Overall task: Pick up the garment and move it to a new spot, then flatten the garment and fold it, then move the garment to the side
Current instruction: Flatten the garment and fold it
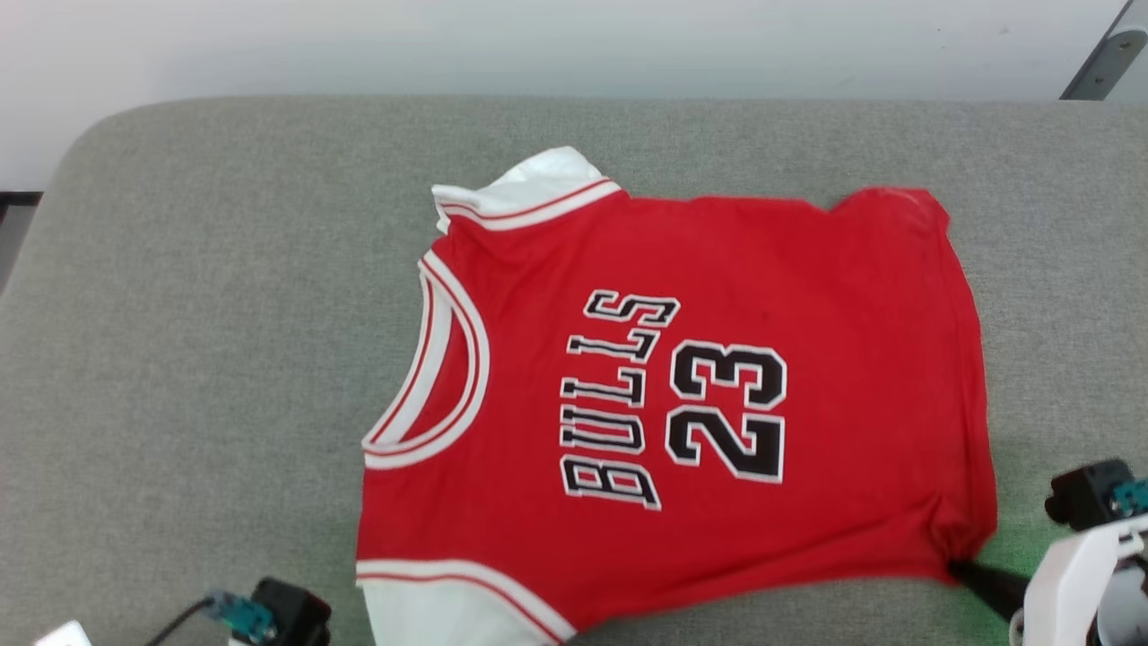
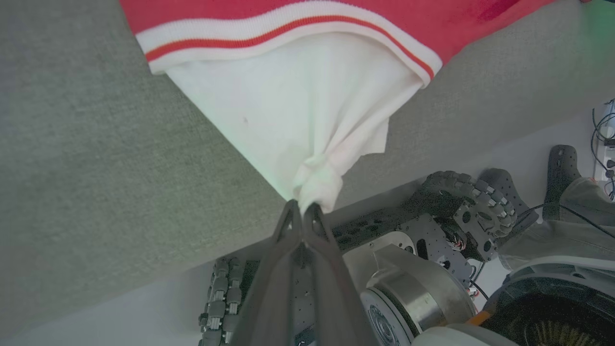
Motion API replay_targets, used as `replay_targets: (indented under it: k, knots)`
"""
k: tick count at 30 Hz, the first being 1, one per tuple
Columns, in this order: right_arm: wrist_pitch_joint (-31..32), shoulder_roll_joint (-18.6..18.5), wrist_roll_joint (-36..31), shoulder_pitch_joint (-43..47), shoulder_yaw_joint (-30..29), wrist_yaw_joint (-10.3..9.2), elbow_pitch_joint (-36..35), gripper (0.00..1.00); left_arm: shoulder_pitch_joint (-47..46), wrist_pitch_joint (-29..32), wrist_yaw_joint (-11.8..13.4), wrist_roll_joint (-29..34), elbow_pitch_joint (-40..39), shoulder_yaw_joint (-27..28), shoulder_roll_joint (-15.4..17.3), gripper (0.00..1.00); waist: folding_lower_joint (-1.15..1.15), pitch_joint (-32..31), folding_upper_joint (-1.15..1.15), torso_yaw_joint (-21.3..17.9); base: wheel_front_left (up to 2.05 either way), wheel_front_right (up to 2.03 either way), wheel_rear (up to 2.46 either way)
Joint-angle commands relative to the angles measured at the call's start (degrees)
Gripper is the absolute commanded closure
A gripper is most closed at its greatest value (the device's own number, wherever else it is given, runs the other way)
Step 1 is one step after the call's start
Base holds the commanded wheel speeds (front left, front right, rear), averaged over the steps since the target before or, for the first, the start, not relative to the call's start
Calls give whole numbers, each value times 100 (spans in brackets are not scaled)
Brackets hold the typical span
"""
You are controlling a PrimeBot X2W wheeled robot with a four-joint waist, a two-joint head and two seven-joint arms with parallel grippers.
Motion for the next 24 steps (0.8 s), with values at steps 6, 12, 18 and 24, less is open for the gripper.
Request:
replay_targets:
  k: [6,12,18,24]
  knots:
    - [659,16,-44,802,-309,-11,-472,100,472,347,299,-226,-261,8,13,100,0,7,0,-5,0,0,0]
    - [849,130,-185,1011,-801,-11,-922,100,317,315,469,-127,-488,131,164,100,0,27,0,-47,0,0,0]
    - [924,292,-385,845,-1260,-11,-1337,100,-305,514,531,329,-837,430,603,100,0,16,0,-142,0,0,0]
    - [1052,511,-693,377,-1496,-11,-1518,100,-1325,1024,103,968,-675,800,703,100,0,64,0,-251,0,0,0]
